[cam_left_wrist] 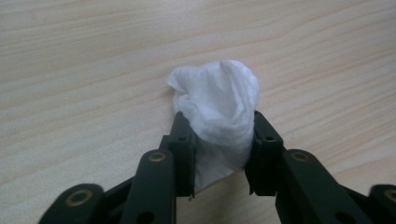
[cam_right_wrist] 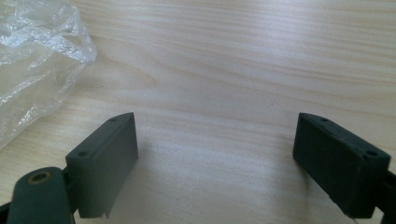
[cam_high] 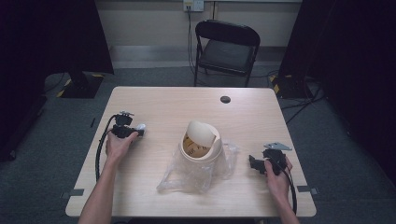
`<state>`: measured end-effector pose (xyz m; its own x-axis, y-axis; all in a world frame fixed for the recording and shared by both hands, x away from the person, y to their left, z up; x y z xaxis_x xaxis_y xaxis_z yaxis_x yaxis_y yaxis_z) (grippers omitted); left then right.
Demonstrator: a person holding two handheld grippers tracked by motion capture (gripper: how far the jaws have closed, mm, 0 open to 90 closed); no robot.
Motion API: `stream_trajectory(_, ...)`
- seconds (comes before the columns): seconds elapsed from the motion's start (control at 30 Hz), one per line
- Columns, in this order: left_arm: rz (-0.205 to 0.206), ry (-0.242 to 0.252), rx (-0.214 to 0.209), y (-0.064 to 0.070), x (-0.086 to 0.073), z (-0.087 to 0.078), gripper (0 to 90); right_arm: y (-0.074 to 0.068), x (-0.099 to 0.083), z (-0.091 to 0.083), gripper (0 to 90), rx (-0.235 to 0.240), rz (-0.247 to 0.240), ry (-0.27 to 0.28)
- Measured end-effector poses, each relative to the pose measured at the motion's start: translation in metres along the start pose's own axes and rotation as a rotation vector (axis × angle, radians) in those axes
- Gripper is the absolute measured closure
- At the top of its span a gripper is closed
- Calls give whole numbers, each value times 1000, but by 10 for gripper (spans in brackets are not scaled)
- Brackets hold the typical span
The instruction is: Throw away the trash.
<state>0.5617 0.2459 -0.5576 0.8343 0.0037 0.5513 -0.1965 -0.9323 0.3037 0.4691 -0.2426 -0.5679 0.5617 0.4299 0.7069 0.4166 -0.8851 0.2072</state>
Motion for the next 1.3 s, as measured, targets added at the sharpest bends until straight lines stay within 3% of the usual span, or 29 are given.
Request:
stream_trajectory(0.33,-21,22,-52,2,-6,-6,732,0,0,0,132,0,0,0)
stream_trajectory(0.37,-30,40,-78,4,-4,-11,732,0,0,0,132,0,0,0)
stream_trajectory(0.5,-41,74,-107,9,3,-20,734,0,0,0,132,-2,2,0)
stream_trajectory(0.6,-8,80,-115,18,2,-26,734,0,0,0,132,-7,6,-1)
stream_trajectory(0.67,-7,89,-119,21,2,-27,734,0,0,0,132,-7,6,-1)
stream_trajectory(0.7,-5,103,-148,29,3,-31,733,0,0,0,132,-7,6,-1)
stream_trajectory(0.9,32,158,-196,53,7,-47,732,0,0,0,132,-6,7,-1)
stream_trajectory(1.13,57,189,-248,64,-3,-64,732,0,0,0,132,-6,6,-1)
stream_trajectory(1.3,85,207,-258,72,-6,-76,732,0,0,0,132,-6,6,-1)
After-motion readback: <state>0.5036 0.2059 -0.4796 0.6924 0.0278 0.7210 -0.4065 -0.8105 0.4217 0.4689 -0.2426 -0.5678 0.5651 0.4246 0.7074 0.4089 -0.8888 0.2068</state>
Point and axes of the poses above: each handheld gripper's, and its own axes: z roughly forward along the jaws, x roughly out of its top, y roughly to its right, the point moved 10 cm from there along z, roughly forward along the jaws, and after that the axes turned 15 degrees about -z, right-handed, at the moved point
